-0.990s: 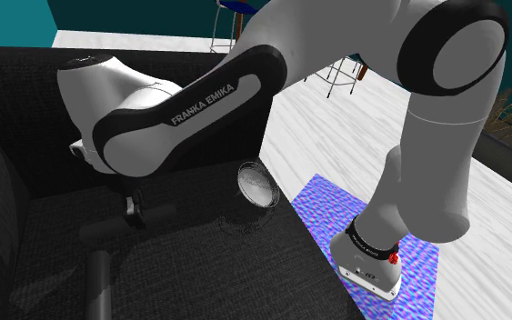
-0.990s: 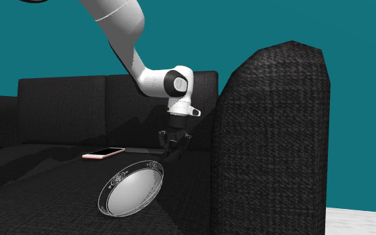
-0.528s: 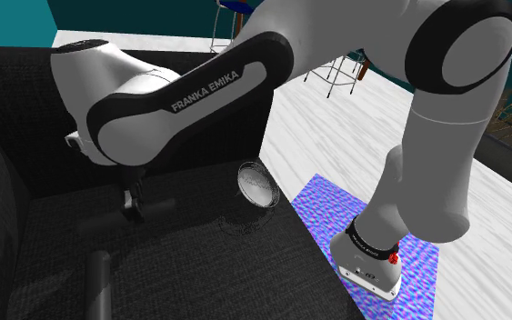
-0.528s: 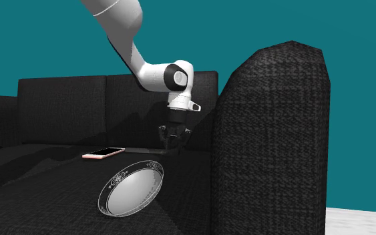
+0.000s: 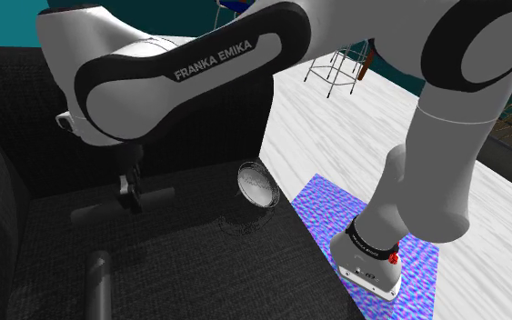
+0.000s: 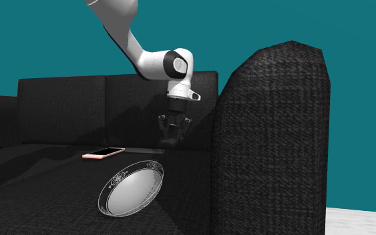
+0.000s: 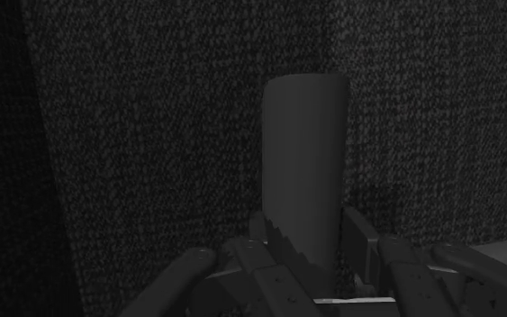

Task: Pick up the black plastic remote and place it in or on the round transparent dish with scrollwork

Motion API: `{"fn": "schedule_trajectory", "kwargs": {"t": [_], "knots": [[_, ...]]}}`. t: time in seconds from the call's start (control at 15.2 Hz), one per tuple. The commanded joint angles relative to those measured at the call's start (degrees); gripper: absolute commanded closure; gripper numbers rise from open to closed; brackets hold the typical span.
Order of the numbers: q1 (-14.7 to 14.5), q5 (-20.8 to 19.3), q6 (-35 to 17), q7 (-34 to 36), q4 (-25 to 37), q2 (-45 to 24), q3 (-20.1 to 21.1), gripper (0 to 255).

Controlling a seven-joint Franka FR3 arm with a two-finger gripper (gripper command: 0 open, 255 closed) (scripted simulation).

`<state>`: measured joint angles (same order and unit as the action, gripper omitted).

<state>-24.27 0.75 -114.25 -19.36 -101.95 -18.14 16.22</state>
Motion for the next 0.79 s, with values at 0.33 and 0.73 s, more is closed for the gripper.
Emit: {"fn": "schedule_trajectory", "kwargs": {"t": [0.33, 0.73], "knots": [[0.1, 0.41, 4.81, 0.08, 3.19, 1.65, 0.17, 255], [0.16, 0.67, 8.83, 0.19, 6.19, 2.72, 0.28, 255]]}}
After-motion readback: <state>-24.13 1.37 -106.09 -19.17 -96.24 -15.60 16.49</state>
